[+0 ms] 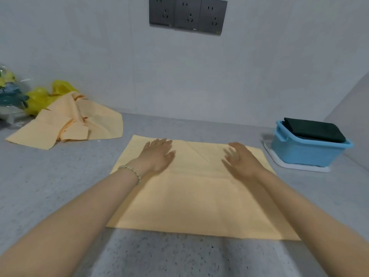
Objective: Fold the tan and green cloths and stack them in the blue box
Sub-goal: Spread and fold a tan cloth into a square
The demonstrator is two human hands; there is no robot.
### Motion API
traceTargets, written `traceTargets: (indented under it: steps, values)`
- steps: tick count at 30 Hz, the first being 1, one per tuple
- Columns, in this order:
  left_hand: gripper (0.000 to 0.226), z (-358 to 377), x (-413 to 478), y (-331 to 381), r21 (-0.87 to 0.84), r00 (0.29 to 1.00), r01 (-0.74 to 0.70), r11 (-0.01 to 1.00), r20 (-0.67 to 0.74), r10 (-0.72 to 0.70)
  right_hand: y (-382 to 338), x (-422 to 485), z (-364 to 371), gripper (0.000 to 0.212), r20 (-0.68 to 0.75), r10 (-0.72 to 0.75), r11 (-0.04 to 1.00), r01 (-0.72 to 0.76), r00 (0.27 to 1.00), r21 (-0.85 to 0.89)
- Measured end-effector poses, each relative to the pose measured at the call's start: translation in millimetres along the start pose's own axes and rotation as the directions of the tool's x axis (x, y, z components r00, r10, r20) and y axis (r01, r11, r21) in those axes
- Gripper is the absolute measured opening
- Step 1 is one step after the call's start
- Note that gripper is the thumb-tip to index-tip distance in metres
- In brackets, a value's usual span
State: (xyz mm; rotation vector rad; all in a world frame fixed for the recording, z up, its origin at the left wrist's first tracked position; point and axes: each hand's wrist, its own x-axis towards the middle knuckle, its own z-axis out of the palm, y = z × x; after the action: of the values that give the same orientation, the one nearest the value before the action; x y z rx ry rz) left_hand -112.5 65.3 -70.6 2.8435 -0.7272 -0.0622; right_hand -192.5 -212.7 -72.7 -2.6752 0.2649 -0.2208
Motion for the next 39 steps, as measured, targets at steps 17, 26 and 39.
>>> traceTargets:
  steps: [17,26,39]
  values:
    - [0.028,6,91,-39,0.016,0.970,-0.134,0.991,-0.203,0.135,61,74,-15,0.032,0.034,-0.068,0.972,0.074,0.997,-0.221]
    - [0.030,-31,9,-37,0.107,0.837,-0.290,0.951,-0.453,0.306,43,-4,-58,0.011,-0.200,-0.237,0.970,0.241,0.951,-0.002]
    - [0.066,-18,-132,-16,0.395,0.528,-0.606,0.690,-0.449,0.721,47,-169,-52,0.034,-0.147,-0.427,0.904,0.421,0.892,-0.073]
